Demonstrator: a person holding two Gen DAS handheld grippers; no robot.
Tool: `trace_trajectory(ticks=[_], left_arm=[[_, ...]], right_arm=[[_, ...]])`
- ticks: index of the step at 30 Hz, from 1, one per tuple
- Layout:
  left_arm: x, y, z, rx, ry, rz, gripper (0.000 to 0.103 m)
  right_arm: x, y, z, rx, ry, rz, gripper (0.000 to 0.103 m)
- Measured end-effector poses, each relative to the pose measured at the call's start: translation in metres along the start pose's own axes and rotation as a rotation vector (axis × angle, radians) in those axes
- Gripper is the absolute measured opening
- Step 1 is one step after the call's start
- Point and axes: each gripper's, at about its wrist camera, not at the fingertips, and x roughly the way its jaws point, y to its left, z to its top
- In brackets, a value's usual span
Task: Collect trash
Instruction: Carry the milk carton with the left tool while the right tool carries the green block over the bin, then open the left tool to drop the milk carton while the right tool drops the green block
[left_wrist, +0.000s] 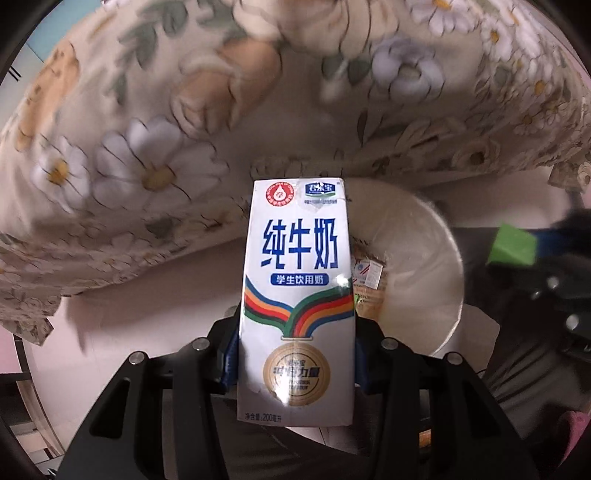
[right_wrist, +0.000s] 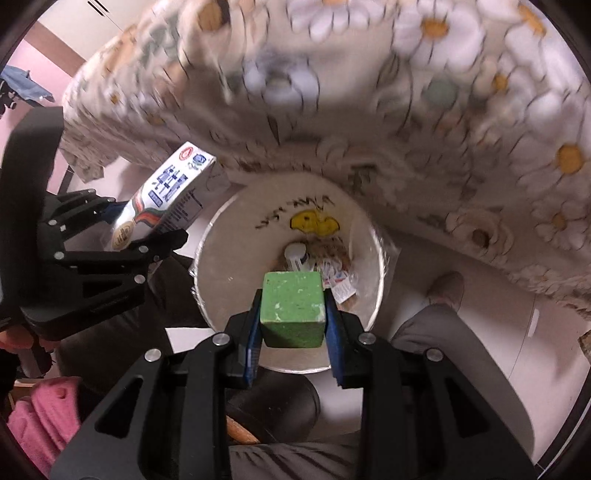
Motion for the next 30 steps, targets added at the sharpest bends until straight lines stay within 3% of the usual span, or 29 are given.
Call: trace_trajectory(ticks=[14,30], left_arm=[[0.058,0.006,-0.007,-0.084,0.108,-0.035,0.049],[0.107,0.004,-0.005,-0.135,0.188,-0.074,0.049]], right_arm=[[0.066,-0.012,-0.008,0.06,0.118,0.012,0.032],[0.109,-0.022,-0.01,0.103,0.205,0.029,0.032]])
